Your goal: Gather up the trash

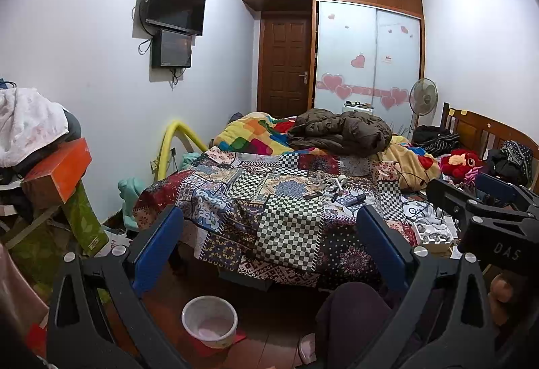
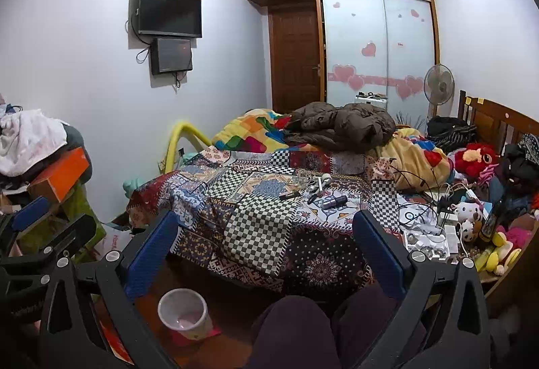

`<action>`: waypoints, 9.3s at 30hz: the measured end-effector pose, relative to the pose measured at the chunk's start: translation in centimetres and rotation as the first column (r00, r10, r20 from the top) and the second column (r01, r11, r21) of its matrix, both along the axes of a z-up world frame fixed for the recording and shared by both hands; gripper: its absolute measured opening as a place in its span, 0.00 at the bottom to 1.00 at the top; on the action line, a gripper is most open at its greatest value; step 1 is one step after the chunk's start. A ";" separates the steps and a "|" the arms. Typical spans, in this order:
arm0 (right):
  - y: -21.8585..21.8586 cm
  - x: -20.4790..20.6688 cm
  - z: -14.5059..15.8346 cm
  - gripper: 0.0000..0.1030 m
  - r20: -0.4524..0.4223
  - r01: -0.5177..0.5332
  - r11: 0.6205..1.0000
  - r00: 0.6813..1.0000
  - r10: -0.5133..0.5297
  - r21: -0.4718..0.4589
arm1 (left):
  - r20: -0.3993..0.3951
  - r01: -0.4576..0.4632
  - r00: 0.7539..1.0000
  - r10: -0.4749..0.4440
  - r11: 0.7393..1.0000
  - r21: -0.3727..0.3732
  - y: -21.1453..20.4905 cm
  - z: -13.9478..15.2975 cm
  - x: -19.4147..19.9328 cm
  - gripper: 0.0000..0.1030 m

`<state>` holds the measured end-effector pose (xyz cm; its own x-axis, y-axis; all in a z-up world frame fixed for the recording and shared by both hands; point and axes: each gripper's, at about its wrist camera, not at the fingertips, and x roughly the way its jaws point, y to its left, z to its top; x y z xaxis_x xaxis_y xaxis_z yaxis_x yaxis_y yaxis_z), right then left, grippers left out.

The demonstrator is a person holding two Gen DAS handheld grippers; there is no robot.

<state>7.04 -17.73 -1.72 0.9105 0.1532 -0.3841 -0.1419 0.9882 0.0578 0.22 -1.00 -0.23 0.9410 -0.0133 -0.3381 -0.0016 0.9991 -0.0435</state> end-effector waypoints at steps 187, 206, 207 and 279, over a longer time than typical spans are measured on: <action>21.1 17.9 -17.9 0.21 -0.611 -0.675 0.735 0.558 0.561 0.059 | -0.665 -0.394 0.724 0.184 0.901 -0.179 17.6 -24.5 15.8 0.14; 27.1 22.9 -30.2 0.21 -0.839 -0.685 0.723 0.337 0.427 0.093 | -0.849 -0.492 0.517 0.110 0.850 -0.189 20.8 -36.5 20.8 0.14; 27.4 22.9 -30.3 0.21 -0.838 -0.694 0.715 0.340 0.428 0.084 | -0.850 -0.496 0.515 0.109 0.847 -0.192 21.0 -36.7 21.0 0.14; -11.6 29.4 -5.8 0.43 -0.274 -0.252 0.968 0.932 0.237 -0.019 | -0.416 0.020 0.908 -0.046 0.998 -0.066 -9.8 -8.7 34.8 0.33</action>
